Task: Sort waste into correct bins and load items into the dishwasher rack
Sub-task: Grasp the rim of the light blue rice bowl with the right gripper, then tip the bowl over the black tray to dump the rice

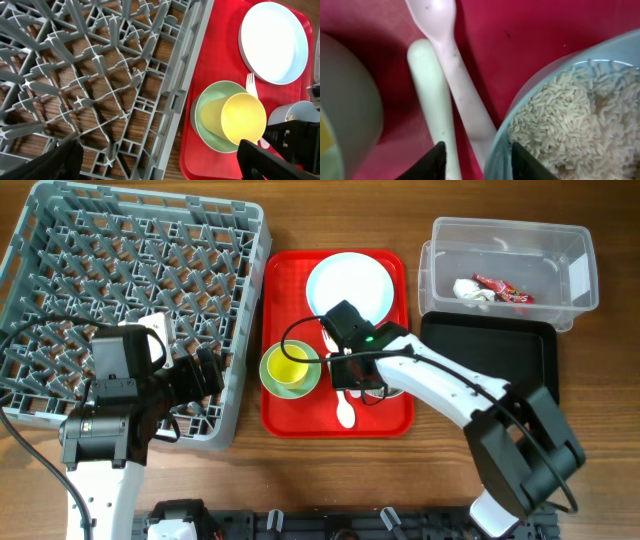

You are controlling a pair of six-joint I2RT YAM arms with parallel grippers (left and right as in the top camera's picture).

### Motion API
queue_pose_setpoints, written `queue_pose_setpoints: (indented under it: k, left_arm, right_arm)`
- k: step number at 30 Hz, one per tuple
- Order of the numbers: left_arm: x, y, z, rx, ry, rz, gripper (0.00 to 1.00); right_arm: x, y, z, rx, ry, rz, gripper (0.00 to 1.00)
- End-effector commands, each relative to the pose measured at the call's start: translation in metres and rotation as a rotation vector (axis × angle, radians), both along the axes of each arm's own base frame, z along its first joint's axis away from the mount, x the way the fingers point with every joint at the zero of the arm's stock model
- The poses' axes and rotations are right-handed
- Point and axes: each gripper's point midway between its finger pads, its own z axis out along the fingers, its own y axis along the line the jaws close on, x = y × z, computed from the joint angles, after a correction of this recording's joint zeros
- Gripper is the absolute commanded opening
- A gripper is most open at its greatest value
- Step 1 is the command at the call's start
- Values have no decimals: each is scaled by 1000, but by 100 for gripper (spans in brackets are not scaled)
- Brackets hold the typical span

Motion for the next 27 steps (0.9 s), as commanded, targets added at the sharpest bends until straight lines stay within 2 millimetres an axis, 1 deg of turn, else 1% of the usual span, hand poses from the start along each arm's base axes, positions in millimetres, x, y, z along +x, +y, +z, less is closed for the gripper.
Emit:
queue_pose_setpoints:
  k: [1,3,5,8,9,13,16,18,21,26,27]
  left_arm:
    - [3,-1,7,-3,-17,4,100]
    - [3,-1,7,-4,-17,4,100]
    - [3,-1,7,-3,-16,4,100]
    - [3,-1,7,-3,-17,4,100]
    - [3,-1,7,-4,-16,4,100]
    - [3,-1,7,-3,-16,4,100]
    - [2,-1,6,-4,-12,4,100]
    - [2,-1,6,-4,-10,4,100]
    - [1,-1,6,-4,-10,4,100]
    - [1,-1,6,-4,-10,4,100]
    - [1,-1,6,-4,-10,4,100]
  right_arm:
    - [-2,-6,-10,-36,11,-28,33]
    - [-2,-6,-10,-35,13,-34,32]
    - [-3,-9,-11,-44,19,-55,23]
    - [-5,-13,-11,-62,24,-94,17]
    - [-5,-13,-11,-61,25,-96,16]
    - [-5,-13,-11,-61,28,-95,4]
    - [-7,-14,-8,-67,36,-95,5]
    - [-6,-14,-1,-63,31,-95,4]
    - [0,-12,16,-40,1,-88,4]
    - [12,-12,56,41,-68,-91,4]
    - [15,-16,68,74,-86,-108,4]
